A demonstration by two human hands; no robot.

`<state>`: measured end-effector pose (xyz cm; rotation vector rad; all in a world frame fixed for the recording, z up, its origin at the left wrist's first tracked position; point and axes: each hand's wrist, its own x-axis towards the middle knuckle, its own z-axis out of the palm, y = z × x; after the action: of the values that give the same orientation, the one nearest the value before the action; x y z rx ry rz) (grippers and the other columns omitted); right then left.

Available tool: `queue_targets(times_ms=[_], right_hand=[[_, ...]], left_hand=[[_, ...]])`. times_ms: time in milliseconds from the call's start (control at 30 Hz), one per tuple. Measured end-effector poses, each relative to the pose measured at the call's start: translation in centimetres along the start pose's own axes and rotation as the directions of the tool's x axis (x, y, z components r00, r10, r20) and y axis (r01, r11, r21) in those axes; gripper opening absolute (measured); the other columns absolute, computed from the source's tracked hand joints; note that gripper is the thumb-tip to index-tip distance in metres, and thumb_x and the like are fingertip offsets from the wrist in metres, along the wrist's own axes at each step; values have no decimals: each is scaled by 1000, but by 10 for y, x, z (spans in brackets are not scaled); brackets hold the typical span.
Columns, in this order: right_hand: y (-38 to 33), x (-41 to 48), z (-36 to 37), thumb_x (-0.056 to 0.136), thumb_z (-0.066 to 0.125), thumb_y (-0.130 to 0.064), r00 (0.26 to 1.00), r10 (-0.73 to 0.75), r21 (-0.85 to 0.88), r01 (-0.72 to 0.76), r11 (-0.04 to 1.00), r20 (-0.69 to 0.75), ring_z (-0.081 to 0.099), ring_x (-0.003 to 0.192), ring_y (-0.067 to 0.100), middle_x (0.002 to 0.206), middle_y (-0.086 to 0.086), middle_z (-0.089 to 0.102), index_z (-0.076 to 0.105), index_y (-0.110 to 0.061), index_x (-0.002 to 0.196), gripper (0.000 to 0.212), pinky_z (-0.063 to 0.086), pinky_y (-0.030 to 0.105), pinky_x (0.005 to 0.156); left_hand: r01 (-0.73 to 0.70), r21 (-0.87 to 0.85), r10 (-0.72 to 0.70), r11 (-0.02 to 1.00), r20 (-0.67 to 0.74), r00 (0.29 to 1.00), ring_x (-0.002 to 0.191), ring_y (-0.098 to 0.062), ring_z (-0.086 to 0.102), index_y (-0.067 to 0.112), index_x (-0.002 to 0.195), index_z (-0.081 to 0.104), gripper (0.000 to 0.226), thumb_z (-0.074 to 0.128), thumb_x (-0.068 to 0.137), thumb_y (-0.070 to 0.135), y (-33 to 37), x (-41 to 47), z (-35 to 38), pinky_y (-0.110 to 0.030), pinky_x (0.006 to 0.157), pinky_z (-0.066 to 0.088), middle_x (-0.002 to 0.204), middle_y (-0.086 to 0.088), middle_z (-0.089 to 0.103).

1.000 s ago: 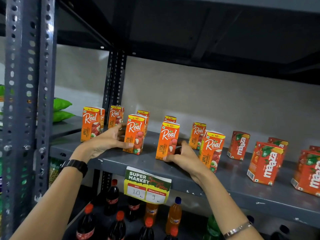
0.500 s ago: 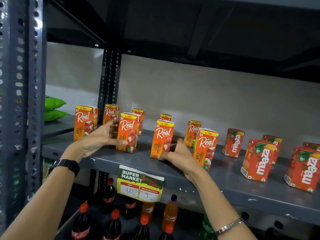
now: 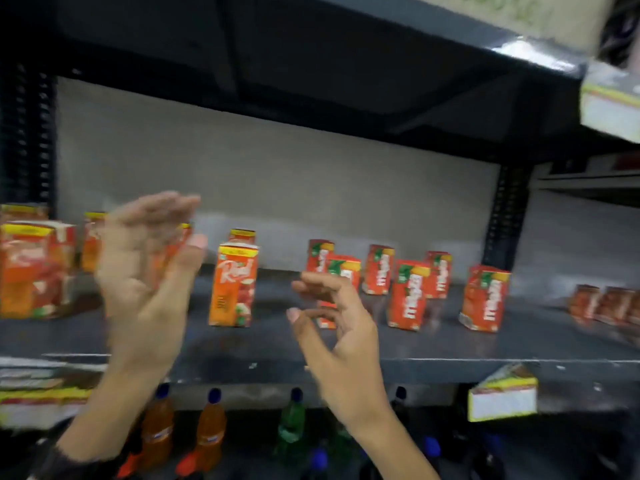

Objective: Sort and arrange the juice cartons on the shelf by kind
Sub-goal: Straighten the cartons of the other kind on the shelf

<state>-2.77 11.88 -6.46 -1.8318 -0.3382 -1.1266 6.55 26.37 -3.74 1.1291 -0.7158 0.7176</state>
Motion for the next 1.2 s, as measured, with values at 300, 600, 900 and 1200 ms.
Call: queue_targets(times_ms=[300, 600, 900, 1200], right_hand=[[82, 27, -179, 83, 59, 1, 927, 231, -181, -292, 939, -296, 58, 79, 2, 99, 8, 63, 54, -21, 97, 27, 47, 11, 72], [110, 46, -181, 86, 59, -15, 873, 488, -257, -469, 845, 12, 63, 98, 18, 97, -5, 65, 53, -19, 119, 33, 52, 41, 89], [117, 45, -197, 90, 52, -3, 825, 554, -77, -549, 832, 111, 61, 105, 20, 116, 10, 61, 54, -11, 118, 29, 56, 26, 79], [123, 41, -199, 88, 56, -4, 866, 497, -56, -494, 868, 59, 65, 92, 15, 92, 0, 64, 58, -12, 107, 21, 57, 23, 72]], left_hand=[[337, 38, -314, 941, 467, 826, 123, 2, 40, 22, 134, 35, 43, 47, 92, 26, -10, -92, 193, -28, 110, 31, 137, 5, 45], [612, 141, -609, 779, 405, 682, 99, -1, 52, 32, 124, 46, 58, 20, 85, 66, -25, -78, 228, -35, 99, 37, 118, 9, 55], [586, 154, -595, 795, 384, 706, 93, -3, 57, 28, 127, 49, 83, 32, 63, 78, -35, -79, 226, -27, 74, 52, 110, 8, 57], [553, 188, -576, 812, 418, 703, 115, -18, 53, 32, 123, 47, 69, 30, 69, 72, -36, -80, 227, -37, 88, 51, 137, -4, 51]])
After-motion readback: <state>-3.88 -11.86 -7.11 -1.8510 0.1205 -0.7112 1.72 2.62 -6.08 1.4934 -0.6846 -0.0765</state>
